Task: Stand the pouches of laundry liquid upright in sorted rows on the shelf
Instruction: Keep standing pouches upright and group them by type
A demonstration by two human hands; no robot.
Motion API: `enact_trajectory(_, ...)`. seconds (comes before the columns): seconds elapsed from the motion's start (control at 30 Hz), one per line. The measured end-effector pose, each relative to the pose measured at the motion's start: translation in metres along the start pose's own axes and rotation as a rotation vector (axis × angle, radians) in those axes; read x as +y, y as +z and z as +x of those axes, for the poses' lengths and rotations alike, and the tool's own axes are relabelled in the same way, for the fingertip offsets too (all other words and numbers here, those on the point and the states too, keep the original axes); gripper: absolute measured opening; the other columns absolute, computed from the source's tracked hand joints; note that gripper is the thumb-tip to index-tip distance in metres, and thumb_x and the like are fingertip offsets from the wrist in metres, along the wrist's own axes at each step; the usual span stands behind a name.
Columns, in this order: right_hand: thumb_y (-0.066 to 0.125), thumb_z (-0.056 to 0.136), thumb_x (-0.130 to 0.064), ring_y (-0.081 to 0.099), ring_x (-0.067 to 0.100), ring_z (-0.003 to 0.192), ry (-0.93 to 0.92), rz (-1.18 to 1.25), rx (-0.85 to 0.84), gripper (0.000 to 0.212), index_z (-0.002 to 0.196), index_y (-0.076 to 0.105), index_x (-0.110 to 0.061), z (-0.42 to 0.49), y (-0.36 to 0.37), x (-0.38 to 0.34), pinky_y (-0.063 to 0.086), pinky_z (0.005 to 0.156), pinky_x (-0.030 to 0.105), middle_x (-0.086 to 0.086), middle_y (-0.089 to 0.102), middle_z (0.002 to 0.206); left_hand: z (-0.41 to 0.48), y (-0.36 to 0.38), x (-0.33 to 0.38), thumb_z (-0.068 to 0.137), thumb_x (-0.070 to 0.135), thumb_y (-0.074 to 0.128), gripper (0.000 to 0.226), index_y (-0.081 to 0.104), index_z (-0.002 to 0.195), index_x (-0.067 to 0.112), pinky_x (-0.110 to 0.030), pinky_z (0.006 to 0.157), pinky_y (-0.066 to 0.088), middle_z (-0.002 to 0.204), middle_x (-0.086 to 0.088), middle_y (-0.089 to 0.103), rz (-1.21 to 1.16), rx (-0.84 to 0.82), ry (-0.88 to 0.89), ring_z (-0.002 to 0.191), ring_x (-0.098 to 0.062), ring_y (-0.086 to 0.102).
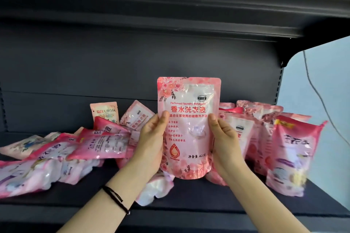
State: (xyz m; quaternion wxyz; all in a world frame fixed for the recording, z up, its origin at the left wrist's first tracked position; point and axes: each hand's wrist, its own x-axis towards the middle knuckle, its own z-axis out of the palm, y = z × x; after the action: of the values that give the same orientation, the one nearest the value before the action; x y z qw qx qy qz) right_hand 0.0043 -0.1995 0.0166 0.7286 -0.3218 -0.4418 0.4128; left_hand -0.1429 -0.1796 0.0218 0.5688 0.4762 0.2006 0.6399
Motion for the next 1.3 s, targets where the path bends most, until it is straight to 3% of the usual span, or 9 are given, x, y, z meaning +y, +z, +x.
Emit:
enact_trajectory(0.13,0.049,0.097,-0.025,0.071,0.025,0.089,0.018,-0.056,-0.034,0.030,0.104,0.067,-0.001,-0.016,-0.051,-0.018,0.061,0.073,0.034,0.014,0.073,0.103,-0.026,0.036,-0.034,0.093,0.028,0.052,0.021,0.066,0.104,0.016,-0.029,0.075,0.055,0.103,-0.003,0.074,-0.021,0.010,-0.033,0.096,-0.016,0.070)
enact_trajectory(0.5,0.048,0.097,-0.032,0.066,0.032,0.107,0.100,-0.134,0.010,0.034,0.103,0.067,-0.004,-0.021,-0.129,0.000,0.050,0.097,0.050,0.013,0.072,0.108,-0.041,0.074,-0.102,0.089,0.043,0.053,0.033,0.063,0.111,0.021,-0.042,0.092,0.052,0.108,0.001,0.072,0.189,0.042,-0.087,0.103,-0.017,0.068)
enact_trajectory(0.63,0.048,0.093,-0.036,0.067,0.027,0.104,0.097,-0.168,-0.013,0.036,0.105,0.067,-0.008,-0.025,-0.136,0.007,0.055,0.088,0.039,0.008,0.073,0.107,-0.042,0.075,-0.111,0.086,0.045,0.053,0.036,0.060,0.117,0.028,-0.033,0.092,0.053,0.117,0.003,0.068,0.284,0.035,-0.053,0.105,-0.007,0.065)
enact_trajectory(0.73,0.057,0.091,-0.032,0.063,0.017,0.112,-0.052,-0.371,-0.039,0.035,0.125,0.053,-0.022,-0.033,-0.144,0.012,0.055,0.086,0.029,-0.005,0.067,0.118,-0.050,0.065,-0.116,0.083,0.044,0.063,0.057,0.039,0.134,0.041,-0.026,0.097,0.047,0.141,0.007,0.048,0.458,0.053,0.074,0.120,0.003,0.051)
enact_trajectory(0.83,0.075,0.081,-0.015,0.041,0.004,0.133,-0.210,-0.586,-0.106,0.091,0.143,0.017,-0.048,-0.046,-0.153,0.022,0.043,0.106,0.032,-0.021,0.037,0.145,-0.063,0.050,-0.127,0.065,0.061,0.075,0.111,-0.005,0.142,0.056,-0.037,0.115,0.027,0.154,0.026,0.003,0.679,-0.069,0.103,0.141,-0.001,0.018)
enact_trajectory(0.93,0.077,0.075,-0.001,0.022,0.001,0.143,-0.175,-0.698,-0.223,0.112,0.139,0.006,-0.060,-0.050,-0.154,0.030,0.033,0.115,0.038,-0.025,0.021,0.153,-0.066,0.043,-0.134,0.071,0.019,0.082,0.121,-0.011,0.139,0.054,-0.021,0.100,0.043,0.142,0.037,0.015,0.613,-0.242,0.013,0.127,0.024,0.026)
enact_trajectory(1.0,0.073,0.077,0.003,0.019,-0.008,0.141,-0.137,-0.751,-0.254,0.112,0.137,0.001,-0.059,-0.049,-0.150,0.030,0.034,0.114,0.032,-0.022,0.014,0.154,-0.062,0.044,-0.135,0.074,-0.002,0.076,0.120,-0.010,0.137,0.052,-0.012,0.087,0.047,0.130,0.039,0.027,0.635,-0.275,-0.016,0.112,0.030,0.037)
enact_trajectory(1.13,0.059,0.083,0.016,0.051,-0.023,0.104,-0.051,-0.665,-0.274,0.106,0.132,0.000,-0.057,-0.041,-0.146,0.031,0.050,0.078,0.010,-0.019,0.023,0.149,-0.051,0.046,-0.140,0.077,-0.011,0.068,0.114,-0.008,0.137,0.050,-0.012,0.076,0.049,0.127,0.027,0.040,0.631,-0.251,-0.070,0.106,0.021,0.051)
enact_trajectory(1.3,0.057,0.083,0.015,0.044,0.004,0.132,-0.072,-0.676,-0.250,0.116,0.125,0.001,-0.079,-0.026,-0.147,0.040,0.051,0.096,0.028,-0.020,0.027,0.150,-0.037,0.047,-0.148,0.078,-0.011,0.068,0.110,-0.003,0.135,0.053,-0.017,0.078,0.051,0.132,0.022,0.042,0.633,-0.236,-0.063,0.111,0.012,0.053)
